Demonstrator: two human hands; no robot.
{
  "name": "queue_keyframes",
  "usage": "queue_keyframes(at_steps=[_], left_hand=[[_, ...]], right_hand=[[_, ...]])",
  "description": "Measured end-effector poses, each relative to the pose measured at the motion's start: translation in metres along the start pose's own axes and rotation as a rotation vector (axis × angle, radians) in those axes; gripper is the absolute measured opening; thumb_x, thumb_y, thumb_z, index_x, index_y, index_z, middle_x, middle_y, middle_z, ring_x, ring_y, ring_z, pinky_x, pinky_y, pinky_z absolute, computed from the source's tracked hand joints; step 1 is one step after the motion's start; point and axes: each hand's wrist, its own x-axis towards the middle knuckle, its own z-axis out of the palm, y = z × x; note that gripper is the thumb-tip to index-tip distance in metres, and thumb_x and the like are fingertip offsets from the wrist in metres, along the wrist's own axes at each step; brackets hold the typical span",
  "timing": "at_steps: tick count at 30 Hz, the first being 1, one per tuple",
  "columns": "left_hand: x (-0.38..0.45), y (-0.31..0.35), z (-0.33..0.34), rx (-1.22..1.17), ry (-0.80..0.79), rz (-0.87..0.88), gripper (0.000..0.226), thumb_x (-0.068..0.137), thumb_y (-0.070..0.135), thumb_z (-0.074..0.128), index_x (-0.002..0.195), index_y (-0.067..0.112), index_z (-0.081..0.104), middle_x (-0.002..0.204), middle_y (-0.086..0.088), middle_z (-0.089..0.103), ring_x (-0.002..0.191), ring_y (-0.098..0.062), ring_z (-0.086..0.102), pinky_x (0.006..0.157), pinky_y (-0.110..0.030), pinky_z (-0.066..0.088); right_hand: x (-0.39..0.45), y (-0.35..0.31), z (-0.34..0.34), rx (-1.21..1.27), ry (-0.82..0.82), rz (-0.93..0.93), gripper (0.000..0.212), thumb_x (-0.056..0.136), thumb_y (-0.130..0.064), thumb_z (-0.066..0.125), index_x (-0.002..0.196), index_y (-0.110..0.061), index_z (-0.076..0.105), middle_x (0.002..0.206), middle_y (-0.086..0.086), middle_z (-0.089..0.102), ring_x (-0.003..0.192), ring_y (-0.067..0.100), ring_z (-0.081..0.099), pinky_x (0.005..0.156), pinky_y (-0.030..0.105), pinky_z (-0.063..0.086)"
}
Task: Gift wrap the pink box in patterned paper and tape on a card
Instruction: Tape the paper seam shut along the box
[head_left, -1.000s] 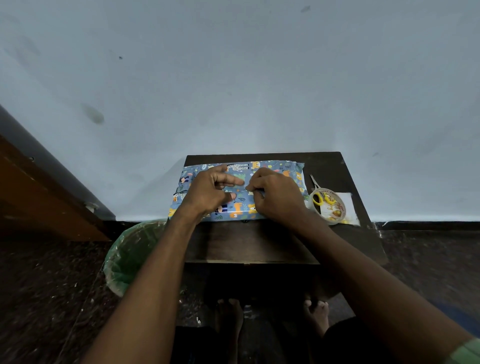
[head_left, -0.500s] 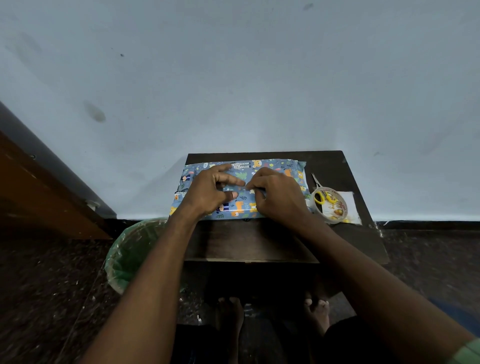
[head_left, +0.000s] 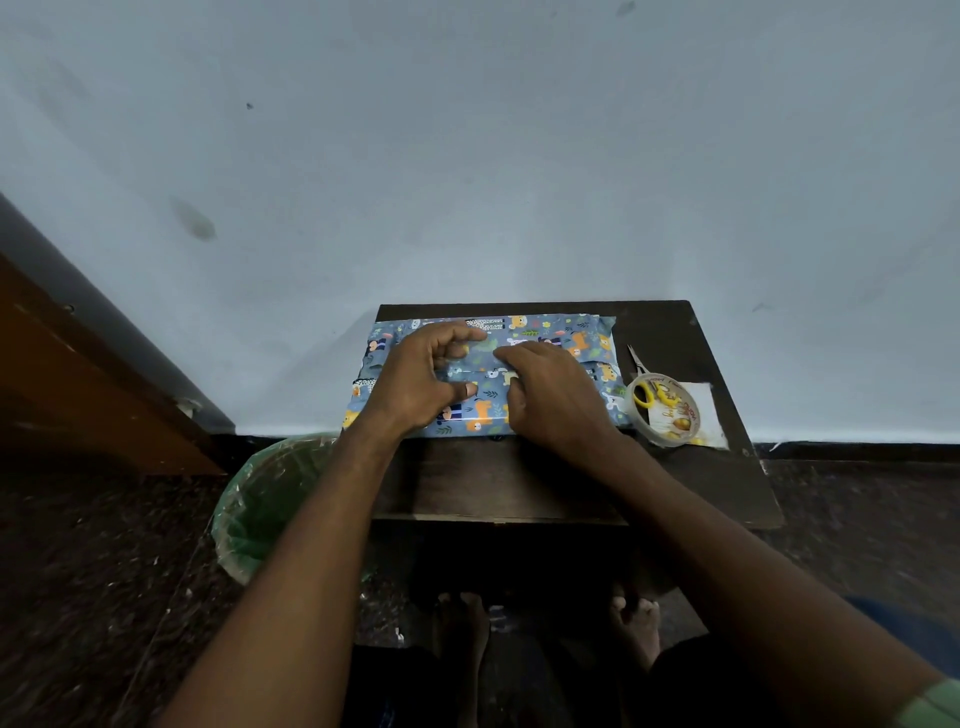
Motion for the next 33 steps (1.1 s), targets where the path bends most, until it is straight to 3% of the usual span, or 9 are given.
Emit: queue_keyframes(at_steps=[5, 8, 12, 15, 19, 23, 28, 33], left_hand=[[0.000, -0.002, 0.000, 0.032, -0.041, 0.001, 0.077, 0.080, -0.001, 0.088, 0.145, 0.029, 0.061, 0.138, 0.010, 0.067, 0.127, -0.005, 0.060, 0.097, -0.008, 0.047], [0.000, -0.002, 0.001, 0.057, -0.093, -0.023, 0.078, 0.086, -0.002, 0.083, 0.151, 0.030, 0.053, 0.141, 0.008, 0.068, 0.134, -0.005, 0.058, 0.107, -0.020, 0.046], [0.002, -0.006, 0.000, 0.090, -0.084, -0.036, 0.085, 0.084, 0.002, 0.086, 0.154, 0.030, 0.048, 0.129, 0.008, 0.074, 0.129, -0.008, 0.063, 0.111, -0.030, 0.046], [0.003, -0.005, 0.000, 0.068, -0.064, -0.020, 0.078, 0.082, 0.000, 0.087, 0.147, 0.029, 0.056, 0.119, 0.008, 0.076, 0.120, -0.008, 0.067, 0.106, -0.027, 0.051], [0.002, -0.002, 0.001, 0.001, -0.070, -0.019, 0.051, 0.084, -0.009, 0.082, 0.123, 0.023, 0.074, 0.113, 0.006, 0.079, 0.105, -0.004, 0.072, 0.077, -0.020, 0.062], [0.002, -0.001, 0.001, 0.015, -0.067, -0.009, 0.040, 0.083, -0.005, 0.085, 0.113, 0.022, 0.082, 0.119, 0.009, 0.074, 0.108, -0.005, 0.070, 0.087, -0.026, 0.060], [0.004, -0.005, 0.001, 0.085, -0.068, -0.005, 0.042, 0.083, -0.002, 0.085, 0.112, 0.028, 0.084, 0.135, 0.004, 0.065, 0.124, -0.012, 0.061, 0.100, -0.032, 0.053], [0.001, -0.004, 0.001, 0.087, -0.096, -0.012, 0.039, 0.089, -0.001, 0.081, 0.113, 0.030, 0.083, 0.142, 0.007, 0.061, 0.117, -0.016, 0.068, 0.075, -0.031, 0.063]], right_hand=[[0.002, 0.001, -0.005, 0.042, 0.003, -0.007, 0.047, 0.079, -0.002, 0.067, 0.125, -0.007, 0.070, 0.115, 0.012, 0.075, 0.105, 0.035, 0.068, 0.093, 0.045, 0.053], [0.003, 0.003, -0.007, 0.068, 0.013, -0.017, 0.044, 0.077, -0.001, 0.068, 0.120, -0.010, 0.072, 0.109, 0.008, 0.076, 0.102, 0.031, 0.070, 0.091, 0.043, 0.054], [0.001, 0.004, -0.007, 0.049, 0.008, -0.001, 0.044, 0.083, -0.004, 0.067, 0.126, -0.009, 0.066, 0.122, 0.011, 0.071, 0.112, 0.033, 0.065, 0.094, 0.046, 0.052], [0.001, 0.005, -0.009, 0.044, -0.030, 0.025, 0.042, 0.086, -0.010, 0.065, 0.128, -0.014, 0.064, 0.118, 0.008, 0.073, 0.109, 0.033, 0.066, 0.090, 0.048, 0.055], [0.002, 0.005, -0.014, 0.060, -0.030, 0.049, 0.039, 0.083, -0.010, 0.066, 0.121, -0.019, 0.063, 0.104, 0.001, 0.075, 0.097, 0.029, 0.069, 0.078, 0.044, 0.056], [0.000, 0.002, -0.014, 0.053, -0.020, 0.040, 0.035, 0.082, -0.010, 0.064, 0.115, -0.021, 0.057, 0.099, -0.002, 0.071, 0.088, 0.028, 0.066, 0.072, 0.044, 0.054], [0.000, 0.005, -0.015, 0.059, -0.001, 0.027, 0.031, 0.082, -0.010, 0.068, 0.109, -0.020, 0.058, 0.097, -0.005, 0.070, 0.086, 0.024, 0.065, 0.071, 0.040, 0.052], [0.001, 0.006, -0.014, 0.046, -0.028, -0.015, 0.020, 0.082, -0.015, 0.057, 0.100, -0.023, 0.064, 0.092, -0.002, 0.069, 0.081, 0.026, 0.064, 0.069, 0.043, 0.053]])
